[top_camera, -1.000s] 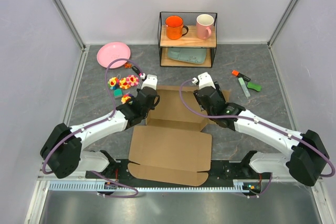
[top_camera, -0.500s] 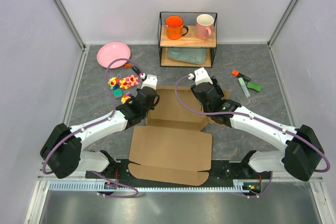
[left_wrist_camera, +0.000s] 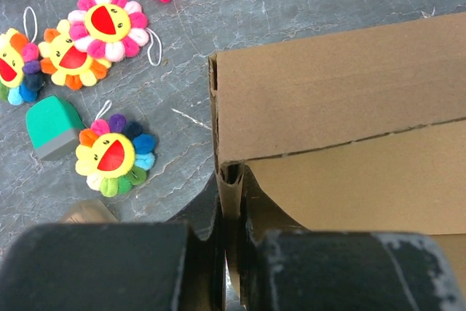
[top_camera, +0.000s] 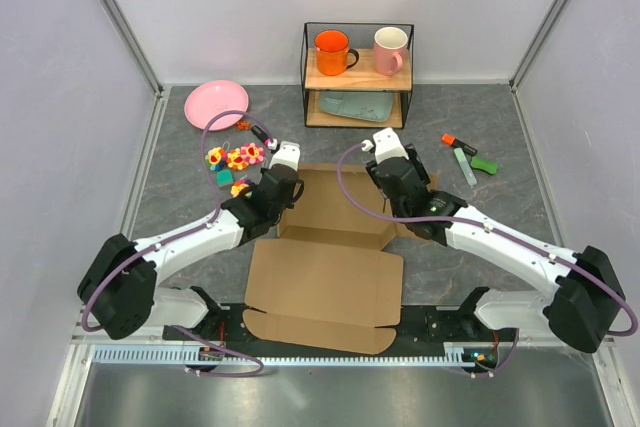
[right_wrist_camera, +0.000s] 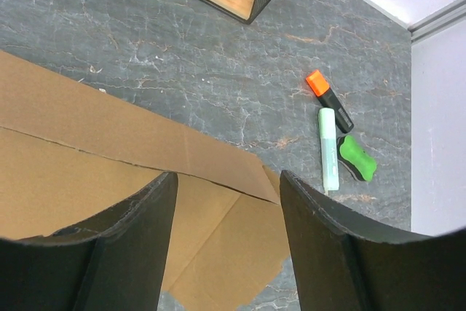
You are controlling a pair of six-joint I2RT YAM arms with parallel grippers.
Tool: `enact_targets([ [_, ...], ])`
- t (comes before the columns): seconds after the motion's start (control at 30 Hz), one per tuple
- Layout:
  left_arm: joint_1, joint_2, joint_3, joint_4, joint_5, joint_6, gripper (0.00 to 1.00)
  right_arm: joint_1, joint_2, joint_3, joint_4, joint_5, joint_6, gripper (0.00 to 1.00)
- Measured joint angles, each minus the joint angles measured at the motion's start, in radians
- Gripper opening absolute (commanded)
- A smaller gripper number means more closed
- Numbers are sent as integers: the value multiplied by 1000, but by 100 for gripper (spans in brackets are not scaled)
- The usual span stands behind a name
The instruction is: Fold the paper box
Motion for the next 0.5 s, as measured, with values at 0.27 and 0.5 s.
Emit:
enact_targets([
  [0.27,9,27,22,5,9,16,2,0,-47,-5,-23,-19,0,66],
  [0.5,14,30,36,-6,9,53,2,0,17,-5,-23,-21,-3,64],
])
